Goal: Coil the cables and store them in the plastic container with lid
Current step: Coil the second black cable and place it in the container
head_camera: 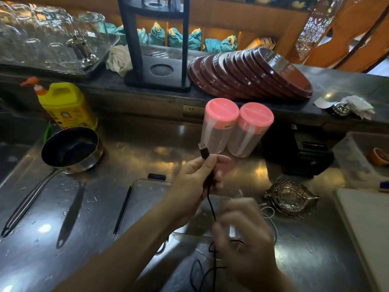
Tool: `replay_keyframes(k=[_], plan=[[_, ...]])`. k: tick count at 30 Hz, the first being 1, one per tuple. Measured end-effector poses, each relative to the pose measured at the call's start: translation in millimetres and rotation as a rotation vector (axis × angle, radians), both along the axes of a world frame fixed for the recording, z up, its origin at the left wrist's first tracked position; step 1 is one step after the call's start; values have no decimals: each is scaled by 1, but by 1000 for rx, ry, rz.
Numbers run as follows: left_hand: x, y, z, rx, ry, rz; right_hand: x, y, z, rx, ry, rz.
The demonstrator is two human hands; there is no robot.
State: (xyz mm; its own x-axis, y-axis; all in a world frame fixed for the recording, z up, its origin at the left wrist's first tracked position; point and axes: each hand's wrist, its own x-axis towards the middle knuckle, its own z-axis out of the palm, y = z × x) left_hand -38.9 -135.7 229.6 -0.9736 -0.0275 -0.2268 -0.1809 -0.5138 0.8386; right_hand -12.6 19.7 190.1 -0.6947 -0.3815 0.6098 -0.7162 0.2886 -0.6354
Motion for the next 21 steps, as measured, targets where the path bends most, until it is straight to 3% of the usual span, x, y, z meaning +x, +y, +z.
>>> replay_keyframes(k=[2,4,6,14,21], plan=[[-1,0,-1,-26,47,-24,-8,-7,2,-130,-407,-152],[-2,1,1,-30,51,-42,-17,-14,2,-299,-845,-55],[-5,1,4,0,25,-38,-23,-22,0,-377,-1059,67],[-15,-7,-3,63,-60,87,-28,-34,-6,-532,-1274,137],[-16,-2,-10,246,-68,114,-29,-26,-10,-455,-1540,351]])
